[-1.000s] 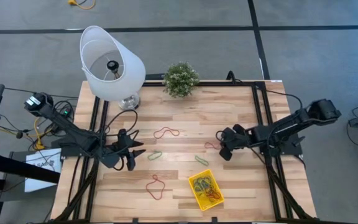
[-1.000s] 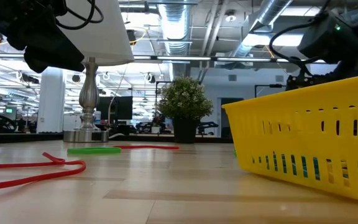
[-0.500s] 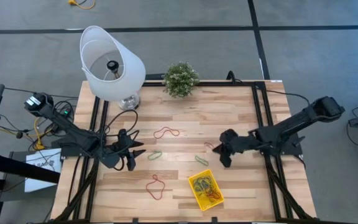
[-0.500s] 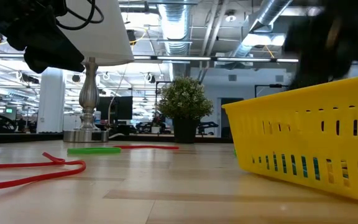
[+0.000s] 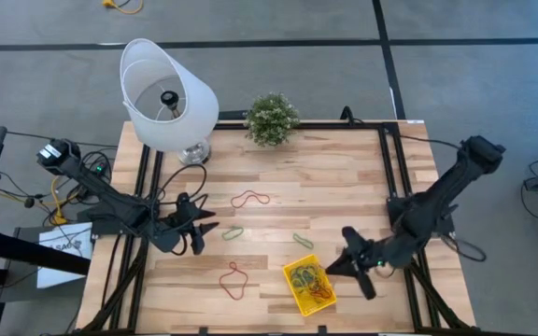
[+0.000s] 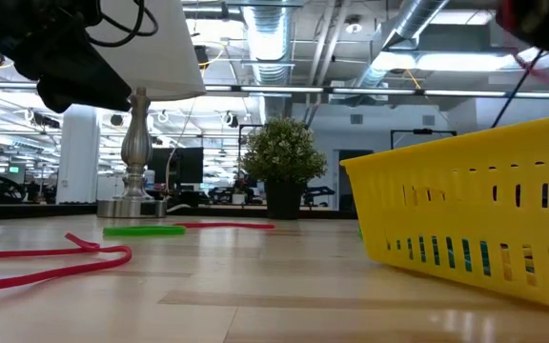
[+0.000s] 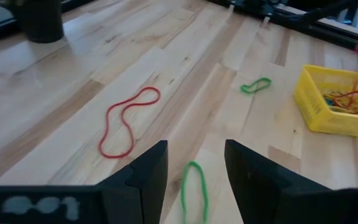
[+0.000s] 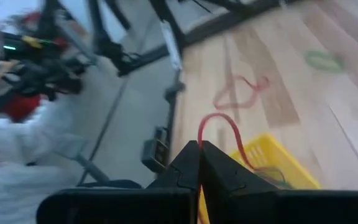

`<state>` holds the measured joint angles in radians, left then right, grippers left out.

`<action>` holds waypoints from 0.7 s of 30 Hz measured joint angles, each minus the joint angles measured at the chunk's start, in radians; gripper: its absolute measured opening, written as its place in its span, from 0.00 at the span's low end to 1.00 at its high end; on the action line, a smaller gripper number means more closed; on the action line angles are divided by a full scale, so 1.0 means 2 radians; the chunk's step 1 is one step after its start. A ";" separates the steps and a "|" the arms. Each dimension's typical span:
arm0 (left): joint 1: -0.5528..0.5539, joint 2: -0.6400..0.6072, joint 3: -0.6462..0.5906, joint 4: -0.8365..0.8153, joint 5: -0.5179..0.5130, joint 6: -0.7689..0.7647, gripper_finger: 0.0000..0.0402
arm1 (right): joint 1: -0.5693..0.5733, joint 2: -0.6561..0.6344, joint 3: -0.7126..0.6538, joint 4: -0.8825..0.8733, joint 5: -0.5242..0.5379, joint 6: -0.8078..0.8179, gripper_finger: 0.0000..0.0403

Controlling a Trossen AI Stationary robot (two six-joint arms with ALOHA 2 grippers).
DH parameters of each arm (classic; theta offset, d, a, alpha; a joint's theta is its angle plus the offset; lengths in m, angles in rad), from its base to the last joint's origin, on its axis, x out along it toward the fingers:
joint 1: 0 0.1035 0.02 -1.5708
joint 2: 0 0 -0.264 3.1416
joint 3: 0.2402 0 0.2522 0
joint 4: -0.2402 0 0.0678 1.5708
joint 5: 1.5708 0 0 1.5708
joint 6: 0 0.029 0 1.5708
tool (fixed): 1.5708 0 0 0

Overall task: Pick and place items into bin
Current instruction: Put the right red rubber band into the bin

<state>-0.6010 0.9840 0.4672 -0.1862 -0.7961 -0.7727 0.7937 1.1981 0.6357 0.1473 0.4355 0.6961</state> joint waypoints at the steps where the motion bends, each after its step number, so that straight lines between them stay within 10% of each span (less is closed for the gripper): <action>1: 0.000 0.000 -0.003 0.001 -0.004 -0.002 0.37 | 0.002 0.015 0.000 0.001 0.010 0.010 0.00; 21: 0.000 0.000 -0.016 -0.012 0.048 -0.127 0.37 | -0.033 0.174 0.001 0.117 -0.107 0.082 0.14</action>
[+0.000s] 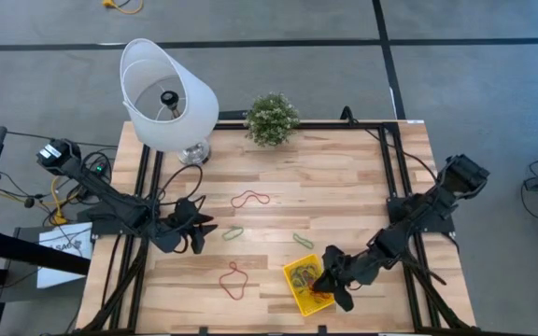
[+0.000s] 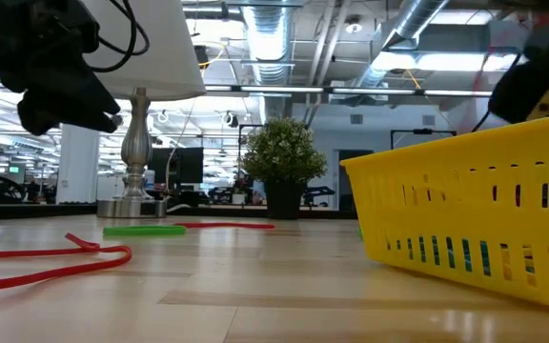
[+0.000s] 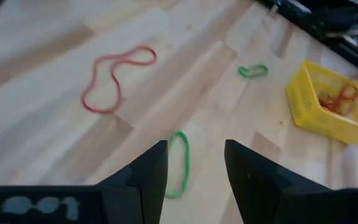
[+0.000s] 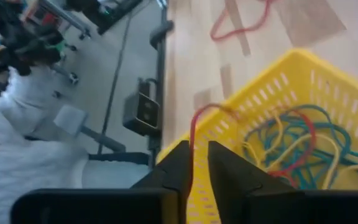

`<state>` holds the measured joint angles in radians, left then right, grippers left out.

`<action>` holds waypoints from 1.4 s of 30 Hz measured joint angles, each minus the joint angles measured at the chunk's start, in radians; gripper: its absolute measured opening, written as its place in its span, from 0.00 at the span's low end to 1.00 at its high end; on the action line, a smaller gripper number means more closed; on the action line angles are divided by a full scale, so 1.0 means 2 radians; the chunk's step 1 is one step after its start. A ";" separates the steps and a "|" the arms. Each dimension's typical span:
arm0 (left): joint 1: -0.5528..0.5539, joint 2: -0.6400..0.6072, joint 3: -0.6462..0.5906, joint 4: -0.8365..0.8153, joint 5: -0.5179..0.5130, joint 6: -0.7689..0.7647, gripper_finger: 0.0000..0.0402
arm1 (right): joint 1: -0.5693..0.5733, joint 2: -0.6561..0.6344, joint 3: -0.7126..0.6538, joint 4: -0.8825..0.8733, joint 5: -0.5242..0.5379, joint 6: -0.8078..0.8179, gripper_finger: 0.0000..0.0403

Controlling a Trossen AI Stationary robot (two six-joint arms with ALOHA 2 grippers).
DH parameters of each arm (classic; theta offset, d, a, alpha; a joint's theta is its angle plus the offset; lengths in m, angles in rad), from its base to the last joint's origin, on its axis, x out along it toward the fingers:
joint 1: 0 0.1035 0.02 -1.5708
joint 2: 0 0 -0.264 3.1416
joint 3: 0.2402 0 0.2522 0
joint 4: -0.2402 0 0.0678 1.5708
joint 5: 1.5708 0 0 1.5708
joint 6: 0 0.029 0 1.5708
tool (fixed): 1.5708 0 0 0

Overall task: Pick and place items into bin
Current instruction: Put the right red rubber band into the bin

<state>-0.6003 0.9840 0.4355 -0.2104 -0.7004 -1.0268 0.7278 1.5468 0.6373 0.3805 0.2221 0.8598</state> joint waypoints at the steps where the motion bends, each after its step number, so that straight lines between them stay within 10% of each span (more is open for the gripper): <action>1: 0.000 0.000 0.000 0.000 0.010 -0.002 0.37 | -0.002 0.003 0.000 0.000 -0.002 0.000 0.16; 11: -0.003 0.077 0.000 0.136 0.093 0.058 0.37 | -0.008 0.008 0.025 0.010 -0.015 -0.048 0.22; 27: 0.004 0.281 0.000 0.287 0.249 -0.014 0.37 | -0.052 0.080 0.091 -0.076 -0.185 -0.022 0.22; 42: 0.007 0.295 0.034 0.247 0.234 0.034 0.37 | -0.073 0.080 0.104 -0.090 -0.247 -0.037 0.22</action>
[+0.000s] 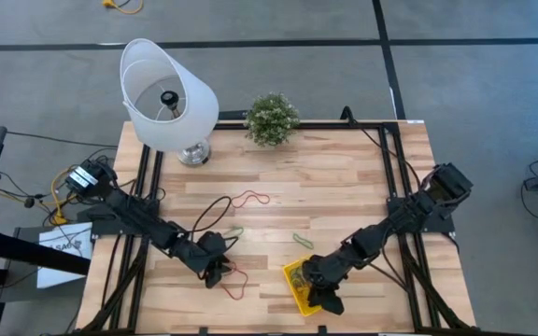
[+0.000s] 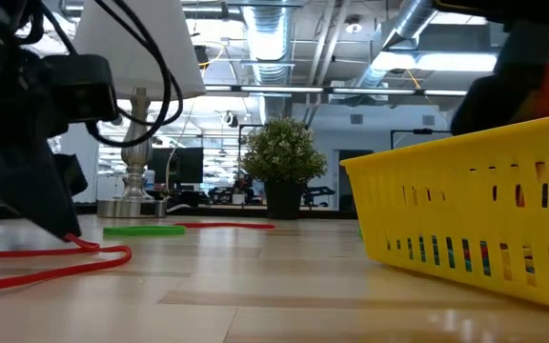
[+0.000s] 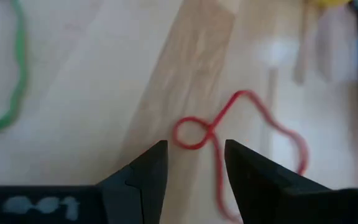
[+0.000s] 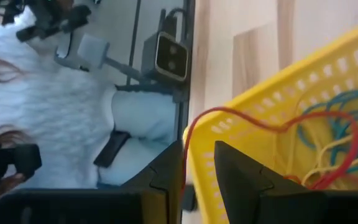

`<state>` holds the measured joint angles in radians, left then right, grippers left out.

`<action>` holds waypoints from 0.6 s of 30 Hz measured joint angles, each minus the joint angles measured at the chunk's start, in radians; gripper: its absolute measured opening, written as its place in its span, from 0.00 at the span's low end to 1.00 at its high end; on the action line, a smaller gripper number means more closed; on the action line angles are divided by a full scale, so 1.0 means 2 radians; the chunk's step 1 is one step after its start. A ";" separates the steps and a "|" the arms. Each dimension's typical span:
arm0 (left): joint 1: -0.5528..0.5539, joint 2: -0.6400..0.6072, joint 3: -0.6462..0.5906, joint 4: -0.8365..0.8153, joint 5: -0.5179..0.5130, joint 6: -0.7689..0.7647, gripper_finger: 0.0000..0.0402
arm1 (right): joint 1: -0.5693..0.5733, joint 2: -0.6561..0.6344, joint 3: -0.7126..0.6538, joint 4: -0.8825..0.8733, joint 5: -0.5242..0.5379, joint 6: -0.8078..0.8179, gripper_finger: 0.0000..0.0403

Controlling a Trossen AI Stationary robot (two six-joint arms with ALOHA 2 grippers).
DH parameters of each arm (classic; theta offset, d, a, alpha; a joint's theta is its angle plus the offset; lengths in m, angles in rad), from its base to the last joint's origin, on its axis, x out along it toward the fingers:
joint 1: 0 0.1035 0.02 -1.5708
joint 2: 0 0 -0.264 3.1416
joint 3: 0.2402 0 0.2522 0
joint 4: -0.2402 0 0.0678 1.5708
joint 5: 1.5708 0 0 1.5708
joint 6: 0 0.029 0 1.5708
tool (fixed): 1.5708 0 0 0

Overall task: Pick and place items into bin
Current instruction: Put the right red rubber band into the bin

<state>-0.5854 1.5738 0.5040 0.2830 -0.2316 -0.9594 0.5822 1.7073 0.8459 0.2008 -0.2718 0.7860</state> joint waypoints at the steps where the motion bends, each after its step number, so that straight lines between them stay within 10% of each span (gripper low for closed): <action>1: 0.000 0.000 0.000 -0.005 0.000 0.016 0.37 | 0.000 0.000 0.000 -0.002 0.000 0.000 0.22; 9: 0.001 0.000 0.000 -0.008 -0.033 0.124 0.37 | -0.017 0.000 0.000 -0.024 0.082 -0.038 0.22; 18: 0.001 0.000 0.000 -0.009 -0.034 0.131 0.37 | -0.049 0.000 -0.001 -0.027 0.019 -0.023 0.22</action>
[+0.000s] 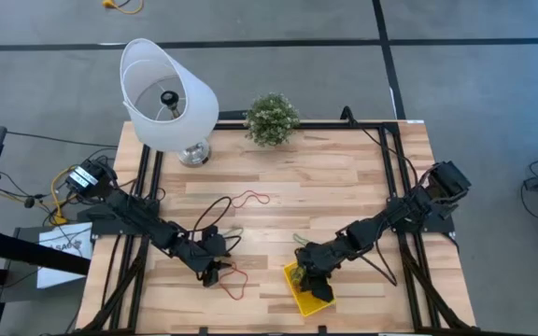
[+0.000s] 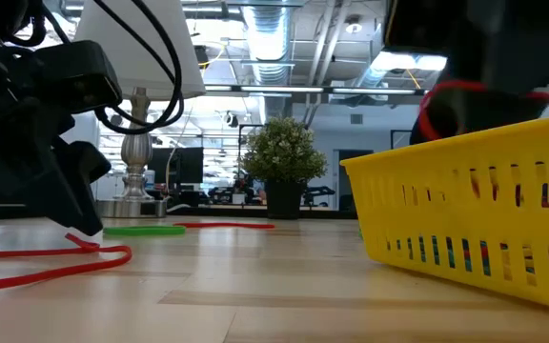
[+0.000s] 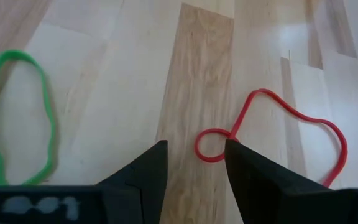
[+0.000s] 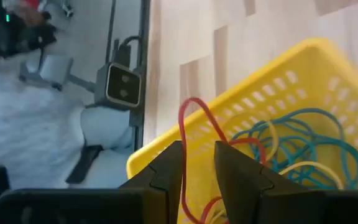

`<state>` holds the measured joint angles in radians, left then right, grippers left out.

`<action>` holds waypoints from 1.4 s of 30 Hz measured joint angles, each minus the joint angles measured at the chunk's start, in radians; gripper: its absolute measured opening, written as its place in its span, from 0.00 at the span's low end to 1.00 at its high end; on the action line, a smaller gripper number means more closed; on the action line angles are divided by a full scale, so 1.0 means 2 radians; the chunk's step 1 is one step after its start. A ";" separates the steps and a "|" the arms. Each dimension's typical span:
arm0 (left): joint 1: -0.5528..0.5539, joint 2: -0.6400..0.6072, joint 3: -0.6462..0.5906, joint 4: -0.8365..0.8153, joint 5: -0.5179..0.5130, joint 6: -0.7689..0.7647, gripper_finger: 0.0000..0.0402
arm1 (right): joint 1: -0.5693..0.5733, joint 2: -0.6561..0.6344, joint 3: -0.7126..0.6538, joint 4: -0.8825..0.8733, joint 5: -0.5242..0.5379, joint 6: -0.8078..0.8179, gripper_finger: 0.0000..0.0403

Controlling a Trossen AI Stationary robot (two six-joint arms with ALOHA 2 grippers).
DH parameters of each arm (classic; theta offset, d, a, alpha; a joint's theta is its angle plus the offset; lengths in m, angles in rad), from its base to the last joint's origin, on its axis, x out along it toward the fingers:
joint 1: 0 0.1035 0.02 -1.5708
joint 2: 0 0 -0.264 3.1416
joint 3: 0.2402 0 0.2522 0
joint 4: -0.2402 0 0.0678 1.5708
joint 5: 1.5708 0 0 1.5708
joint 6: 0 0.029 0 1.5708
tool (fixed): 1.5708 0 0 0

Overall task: Pick and place items into bin
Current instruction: Put the right red rubber band into the bin, then put the bottom red rubber band into the bin

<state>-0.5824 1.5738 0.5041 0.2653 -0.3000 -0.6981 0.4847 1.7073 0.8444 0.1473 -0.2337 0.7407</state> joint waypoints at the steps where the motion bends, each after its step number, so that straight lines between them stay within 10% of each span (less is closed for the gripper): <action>1: 0.000 0.000 0.000 0.000 0.000 -0.003 0.37 | -0.003 0.000 0.000 -0.004 -0.007 0.009 0.22; 14: 0.001 0.000 0.000 -0.002 -0.010 -0.011 0.37 | 0.035 0.000 0.091 -0.261 0.094 -0.112 0.20; 33: -0.001 0.000 0.000 0.011 0.020 -0.035 0.37 | 0.054 0.000 0.117 -0.250 0.094 -0.057 0.20; 42: -0.013 0.036 0.036 0.034 -0.004 0.070 0.37 | 0.056 0.000 0.117 -0.252 0.095 -0.060 0.20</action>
<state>-0.6090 1.6462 0.5756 0.3324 -0.3072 -0.5579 0.5961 1.7073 1.0786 -0.3565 -0.0444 0.6205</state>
